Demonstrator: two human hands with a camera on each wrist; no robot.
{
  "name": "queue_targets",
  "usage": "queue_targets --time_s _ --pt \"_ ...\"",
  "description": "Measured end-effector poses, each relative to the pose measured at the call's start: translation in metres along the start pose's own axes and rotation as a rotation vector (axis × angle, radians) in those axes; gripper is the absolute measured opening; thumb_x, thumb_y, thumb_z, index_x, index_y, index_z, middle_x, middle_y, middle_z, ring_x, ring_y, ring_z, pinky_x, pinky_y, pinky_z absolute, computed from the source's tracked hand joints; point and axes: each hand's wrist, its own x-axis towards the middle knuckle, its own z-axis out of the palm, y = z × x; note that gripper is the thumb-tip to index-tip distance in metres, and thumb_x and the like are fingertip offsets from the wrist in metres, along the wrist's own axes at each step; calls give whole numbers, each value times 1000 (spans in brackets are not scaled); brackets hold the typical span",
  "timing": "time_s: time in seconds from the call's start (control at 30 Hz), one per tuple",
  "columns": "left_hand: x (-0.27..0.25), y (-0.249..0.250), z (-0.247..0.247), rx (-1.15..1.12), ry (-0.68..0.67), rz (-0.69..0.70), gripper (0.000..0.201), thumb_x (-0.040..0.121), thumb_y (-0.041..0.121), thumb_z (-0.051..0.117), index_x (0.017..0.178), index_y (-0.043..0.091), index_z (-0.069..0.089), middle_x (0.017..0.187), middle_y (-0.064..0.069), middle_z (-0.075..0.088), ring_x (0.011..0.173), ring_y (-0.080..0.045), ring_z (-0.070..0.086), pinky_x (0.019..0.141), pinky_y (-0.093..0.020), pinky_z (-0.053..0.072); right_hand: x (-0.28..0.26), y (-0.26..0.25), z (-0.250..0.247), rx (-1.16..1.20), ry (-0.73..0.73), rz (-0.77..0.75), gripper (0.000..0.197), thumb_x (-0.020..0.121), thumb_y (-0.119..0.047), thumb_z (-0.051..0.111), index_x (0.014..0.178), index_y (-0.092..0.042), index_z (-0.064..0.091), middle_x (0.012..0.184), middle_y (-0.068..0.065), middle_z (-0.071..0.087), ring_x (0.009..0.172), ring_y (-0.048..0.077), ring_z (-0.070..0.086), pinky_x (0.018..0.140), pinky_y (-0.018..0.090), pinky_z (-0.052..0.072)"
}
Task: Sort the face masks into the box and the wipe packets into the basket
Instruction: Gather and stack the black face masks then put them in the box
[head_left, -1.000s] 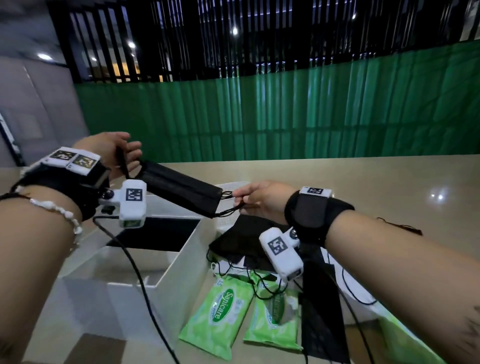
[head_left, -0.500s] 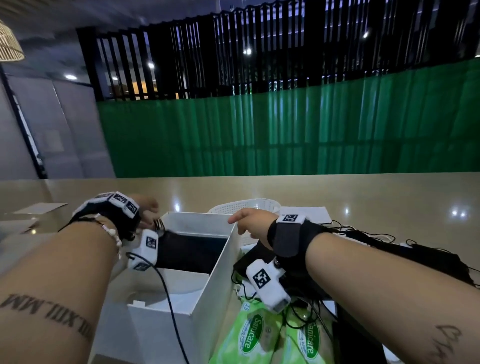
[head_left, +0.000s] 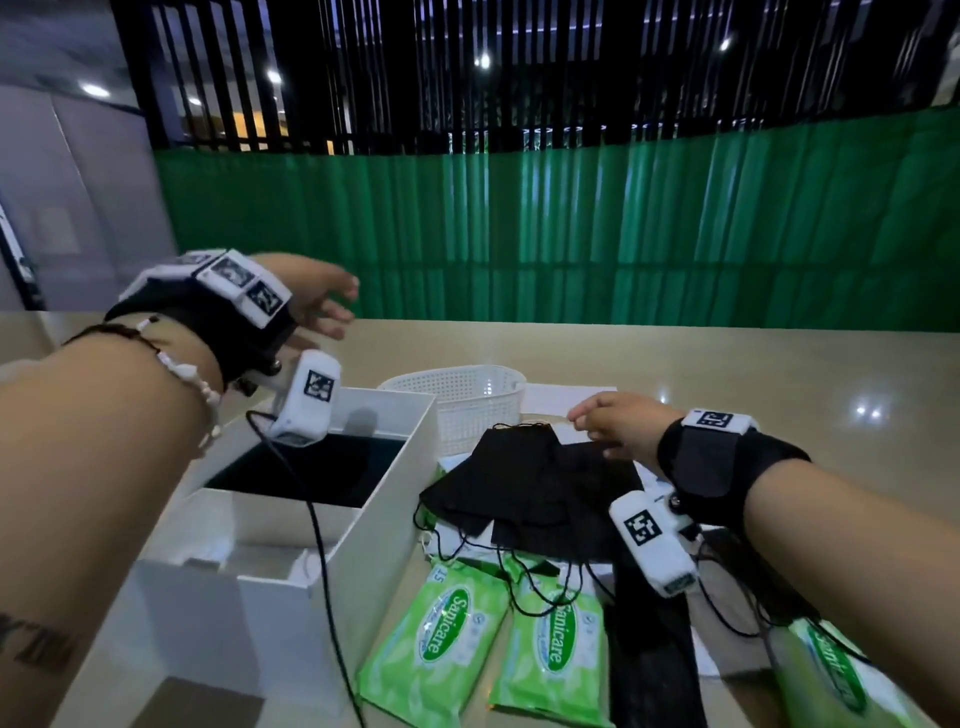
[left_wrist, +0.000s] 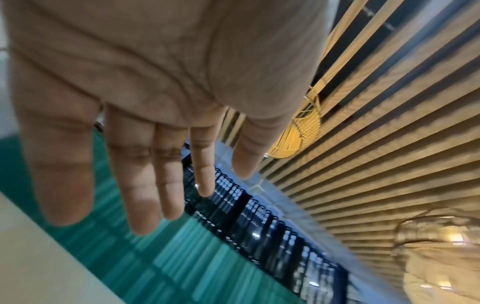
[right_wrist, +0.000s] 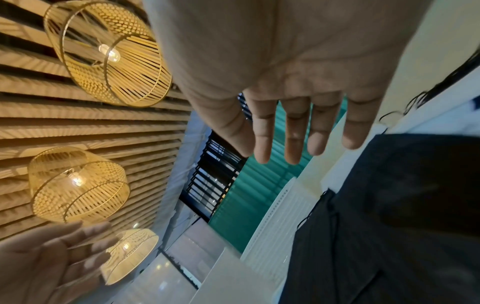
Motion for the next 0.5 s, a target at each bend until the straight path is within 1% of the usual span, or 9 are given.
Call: queue_targets --time_s 0.07,0.1,0.17,0.27,0.3,0.33,0.4,0.47,0.5 --pt "-12 22 21 -12 -108 64 15 97 32 46 96 20 55 80 2 59 74 -16 59 69 -32 46 -6 14 -20 46 -8 58 17 91 -11 52 80 -21 59 85 -3 57 75 9 50 63 24 40" --pt "-19 32 33 -19 -161 90 16 97 33 47 99 20 56 80 2 60 77 -17 60 68 -34 48 -10 22 -29 72 -16 88 14 92 -12 52 81 -19 58 84 -2 58 75 11 51 61 25 40" --pt "-34 45 58 -36 -252 137 16 95 33 49 101 19 56 82 1 62 81 -19 63 69 -35 50 -18 39 -44 105 -33 170 12 92 -15 53 82 -17 57 78 -1 57 69 12 51 57 24 39" --pt "-55 54 99 -71 -367 169 14 94 32 51 99 20 57 87 -1 62 79 -19 63 74 -36 53 -27 65 -57 157 -56 303 6 90 -13 53 84 -14 55 64 0 50 57 13 46 52 22 34" --pt "-60 54 111 -90 -394 162 13 94 30 52 98 19 57 88 -2 61 77 -18 63 75 -37 52 -30 72 -60 192 -65 330 5 89 -12 53 84 -13 54 63 1 46 55 13 43 51 22 31" --pt "-64 53 124 -111 -410 151 13 93 29 53 100 19 57 90 -2 60 76 -18 62 75 -37 52 -32 79 -63 220 -71 347 5 89 -10 52 84 -11 54 65 3 43 54 14 41 49 22 31" --pt "-67 48 145 -130 -413 121 18 93 26 54 109 17 54 95 -2 54 80 -18 59 76 -38 51 -37 89 -65 240 -79 358 7 91 -9 50 85 -9 53 68 5 42 55 15 40 45 20 37" --pt "-65 40 162 -104 -405 102 26 94 25 53 117 15 49 101 -2 49 91 -18 53 79 -37 48 -38 94 -62 237 -75 343 4 90 -9 53 87 -7 54 70 7 50 54 15 46 45 21 41" --pt "-64 35 167 -86 -395 90 29 94 24 52 121 15 48 105 -2 47 96 -18 49 81 -36 45 -38 96 -61 240 -74 337 3 89 -9 55 87 -7 54 68 6 54 53 14 49 47 22 40"
